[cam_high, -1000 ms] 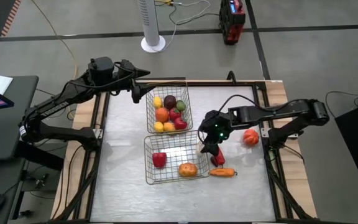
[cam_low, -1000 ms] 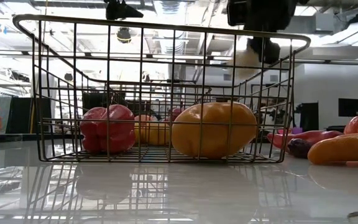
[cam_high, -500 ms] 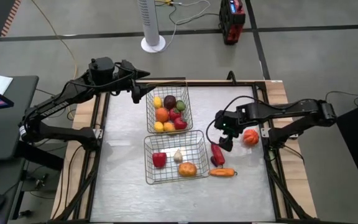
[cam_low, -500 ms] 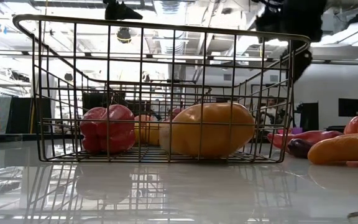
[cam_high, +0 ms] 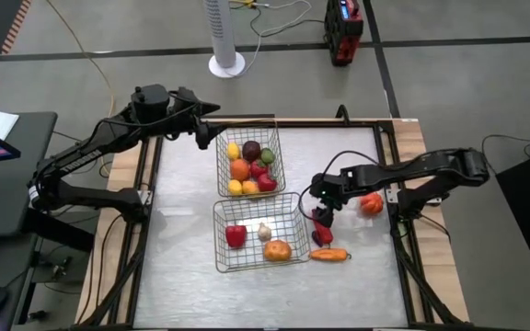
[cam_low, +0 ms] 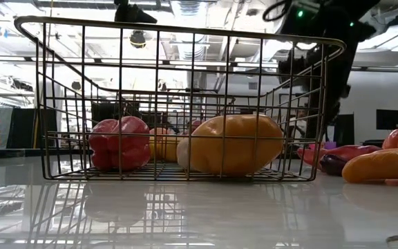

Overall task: Sort produce into baskets
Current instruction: Put the red chili pepper into the bottom wire basket, then put the yellow chili pepper into the bottom wire basket

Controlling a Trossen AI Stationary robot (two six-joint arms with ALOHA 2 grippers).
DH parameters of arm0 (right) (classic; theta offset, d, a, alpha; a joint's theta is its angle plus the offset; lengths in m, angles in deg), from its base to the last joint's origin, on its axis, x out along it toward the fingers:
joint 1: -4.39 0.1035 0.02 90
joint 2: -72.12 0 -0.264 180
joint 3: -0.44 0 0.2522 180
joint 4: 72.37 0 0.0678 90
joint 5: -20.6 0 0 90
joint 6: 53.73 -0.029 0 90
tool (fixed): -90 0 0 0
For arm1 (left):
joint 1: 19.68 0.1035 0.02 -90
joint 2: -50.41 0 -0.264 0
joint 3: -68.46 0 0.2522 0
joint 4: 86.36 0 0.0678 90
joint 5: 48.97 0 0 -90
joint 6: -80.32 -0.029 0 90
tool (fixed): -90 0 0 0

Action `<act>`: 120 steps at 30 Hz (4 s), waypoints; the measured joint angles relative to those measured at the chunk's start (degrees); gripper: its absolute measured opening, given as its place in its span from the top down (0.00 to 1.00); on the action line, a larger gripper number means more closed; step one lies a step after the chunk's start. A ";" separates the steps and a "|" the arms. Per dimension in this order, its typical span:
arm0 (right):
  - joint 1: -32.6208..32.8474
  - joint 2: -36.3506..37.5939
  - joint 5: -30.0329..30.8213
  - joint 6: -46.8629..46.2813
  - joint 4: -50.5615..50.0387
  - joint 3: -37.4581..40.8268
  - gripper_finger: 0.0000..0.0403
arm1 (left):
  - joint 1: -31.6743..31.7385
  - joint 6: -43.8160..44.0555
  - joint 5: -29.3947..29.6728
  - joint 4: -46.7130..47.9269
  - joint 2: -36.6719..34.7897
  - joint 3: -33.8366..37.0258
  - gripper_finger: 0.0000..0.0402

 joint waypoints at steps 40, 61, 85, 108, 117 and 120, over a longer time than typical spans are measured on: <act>-3.17 8.14 7.20 11.07 3.42 -21.46 0.82 | 0.00 0.36 2.52 -0.33 0.00 0.00 0.10; -0.65 -3.94 -5.44 5.97 25.37 -22.45 0.66 | 0.00 -0.81 -0.09 -0.09 0.00 0.00 0.10; 7.90 6.83 4.36 -0.27 -13.85 -13.04 0.32 | -0.02 -2.48 -2.51 2.95 0.01 0.00 0.10; 21.80 -8.43 10.81 -10.04 2.83 -3.80 0.32 | 0.00 -0.09 0.27 3.32 0.00 0.00 0.10; 21.86 -13.25 14.49 -12.21 5.29 -4.17 0.33 | 0.00 0.09 -0.02 4.00 0.00 0.00 0.10; 21.84 -13.30 14.81 -12.18 4.98 -4.09 0.37 | 0.00 0.08 -0.60 4.02 0.00 0.00 0.10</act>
